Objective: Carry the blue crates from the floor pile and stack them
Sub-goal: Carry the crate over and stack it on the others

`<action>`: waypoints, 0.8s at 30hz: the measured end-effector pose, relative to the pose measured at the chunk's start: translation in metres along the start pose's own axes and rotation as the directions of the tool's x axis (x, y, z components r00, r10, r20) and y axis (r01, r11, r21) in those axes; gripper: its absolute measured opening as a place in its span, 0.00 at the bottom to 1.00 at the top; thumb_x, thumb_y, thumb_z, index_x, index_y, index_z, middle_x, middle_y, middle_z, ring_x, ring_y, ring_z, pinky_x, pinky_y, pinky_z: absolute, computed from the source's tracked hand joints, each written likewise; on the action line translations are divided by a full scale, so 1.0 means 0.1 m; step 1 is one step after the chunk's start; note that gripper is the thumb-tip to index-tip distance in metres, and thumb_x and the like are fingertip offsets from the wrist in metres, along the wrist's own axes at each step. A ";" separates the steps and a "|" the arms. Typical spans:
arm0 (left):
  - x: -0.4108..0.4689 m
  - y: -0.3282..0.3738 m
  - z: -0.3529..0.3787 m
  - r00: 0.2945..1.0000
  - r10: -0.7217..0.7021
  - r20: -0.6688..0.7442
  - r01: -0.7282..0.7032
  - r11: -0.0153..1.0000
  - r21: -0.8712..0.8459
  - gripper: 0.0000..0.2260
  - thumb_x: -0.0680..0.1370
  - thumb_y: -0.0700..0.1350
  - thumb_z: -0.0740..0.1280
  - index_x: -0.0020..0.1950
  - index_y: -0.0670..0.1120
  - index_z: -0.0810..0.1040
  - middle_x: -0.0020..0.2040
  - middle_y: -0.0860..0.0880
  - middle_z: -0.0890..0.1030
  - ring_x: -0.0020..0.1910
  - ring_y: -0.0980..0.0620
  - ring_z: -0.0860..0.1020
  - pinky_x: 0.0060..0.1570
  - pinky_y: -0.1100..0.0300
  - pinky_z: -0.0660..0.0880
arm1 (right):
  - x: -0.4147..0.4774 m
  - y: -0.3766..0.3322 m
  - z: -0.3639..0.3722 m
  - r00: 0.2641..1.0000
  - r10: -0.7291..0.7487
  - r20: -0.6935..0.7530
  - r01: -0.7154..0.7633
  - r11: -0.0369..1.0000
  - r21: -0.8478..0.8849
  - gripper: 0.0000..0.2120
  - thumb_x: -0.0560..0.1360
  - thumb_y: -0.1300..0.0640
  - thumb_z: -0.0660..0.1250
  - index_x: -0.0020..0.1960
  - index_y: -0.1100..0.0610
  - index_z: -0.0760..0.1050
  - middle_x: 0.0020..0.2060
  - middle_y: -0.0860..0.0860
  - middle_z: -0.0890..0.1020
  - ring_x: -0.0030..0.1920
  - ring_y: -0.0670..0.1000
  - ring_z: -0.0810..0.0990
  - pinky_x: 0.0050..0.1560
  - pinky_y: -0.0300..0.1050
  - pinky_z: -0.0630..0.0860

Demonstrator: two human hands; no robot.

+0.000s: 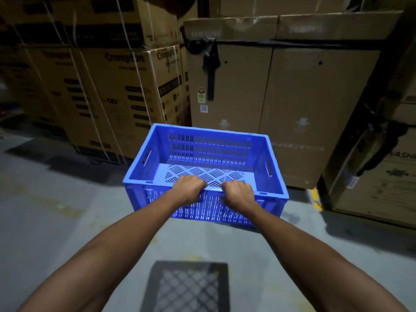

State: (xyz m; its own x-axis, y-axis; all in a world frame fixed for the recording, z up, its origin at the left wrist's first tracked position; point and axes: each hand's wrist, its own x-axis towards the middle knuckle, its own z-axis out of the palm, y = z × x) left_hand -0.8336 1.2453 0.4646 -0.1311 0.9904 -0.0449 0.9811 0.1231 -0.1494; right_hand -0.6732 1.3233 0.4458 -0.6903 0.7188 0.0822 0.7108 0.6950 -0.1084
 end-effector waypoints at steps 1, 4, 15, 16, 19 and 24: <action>0.24 -0.02 0.02 1.000 0.000 0.000 0.000 1.000 0.004 0.09 0.74 0.52 0.70 0.50 0.50 0.76 0.53 0.45 0.80 0.55 0.42 0.78 0.48 0.52 0.71 | 0.20 0.12 0.01 1.000 -0.001 0.003 0.001 1.000 -0.005 0.10 0.72 0.48 0.70 0.50 0.51 0.77 0.48 0.54 0.82 0.51 0.59 0.80 0.48 0.50 0.74; 0.82 -0.07 0.14 1.000 -0.002 -0.009 0.002 1.000 0.002 0.09 0.76 0.50 0.68 0.54 0.51 0.76 0.54 0.45 0.81 0.55 0.42 0.78 0.50 0.51 0.72 | 0.71 0.42 0.11 1.000 -0.011 0.016 0.011 1.000 -0.020 0.09 0.73 0.49 0.68 0.50 0.52 0.77 0.48 0.54 0.82 0.51 0.59 0.80 0.48 0.50 0.73; 2.46 -0.70 0.72 0.996 0.044 0.080 -0.045 0.999 0.011 0.08 0.74 0.41 0.64 0.52 0.49 0.72 0.50 0.43 0.82 0.52 0.39 0.80 0.45 0.51 0.74 | 2.29 0.80 0.67 0.998 0.045 0.054 -0.041 0.997 -0.062 0.10 0.73 0.60 0.62 0.51 0.52 0.78 0.44 0.55 0.84 0.48 0.59 0.82 0.43 0.48 0.75; 2.64 -0.80 0.80 0.995 0.055 0.078 -0.055 0.998 0.004 0.08 0.74 0.41 0.64 0.52 0.49 0.72 0.50 0.43 0.82 0.52 0.39 0.80 0.45 0.51 0.74 | 2.47 0.82 0.74 0.997 0.056 0.060 -0.052 0.997 -0.056 0.10 0.73 0.60 0.62 0.51 0.52 0.78 0.44 0.55 0.84 0.48 0.59 0.82 0.43 0.48 0.74; 3.19 -1.07 1.06 0.991 0.090 0.103 -0.091 0.996 0.008 0.08 0.75 0.41 0.63 0.54 0.49 0.73 0.51 0.43 0.82 0.53 0.40 0.79 0.47 0.51 0.74 | 3.04 0.89 1.03 0.994 0.086 0.070 -0.083 0.995 -0.054 0.09 0.73 0.59 0.62 0.50 0.53 0.77 0.45 0.54 0.84 0.48 0.59 0.82 0.43 0.48 0.74; 3.99 -1.44 1.71 0.989 0.100 0.106 -0.095 0.994 -0.046 0.11 0.74 0.41 0.64 0.56 0.50 0.75 0.49 0.43 0.83 0.50 0.41 0.81 0.45 0.52 0.76 | 3.90 1.03 1.72 0.982 0.114 0.152 -0.105 0.992 -0.069 0.07 0.74 0.57 0.61 0.49 0.54 0.77 0.43 0.55 0.84 0.47 0.59 0.83 0.44 0.49 0.76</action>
State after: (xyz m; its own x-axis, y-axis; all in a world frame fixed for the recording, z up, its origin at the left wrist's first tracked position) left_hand -1.0513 1.6120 0.2993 -0.0469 0.9853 -0.1644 0.9946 0.0308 -0.0992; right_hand -0.8922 1.6727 0.2964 -0.6171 0.7826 -0.0826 0.7868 0.6153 -0.0479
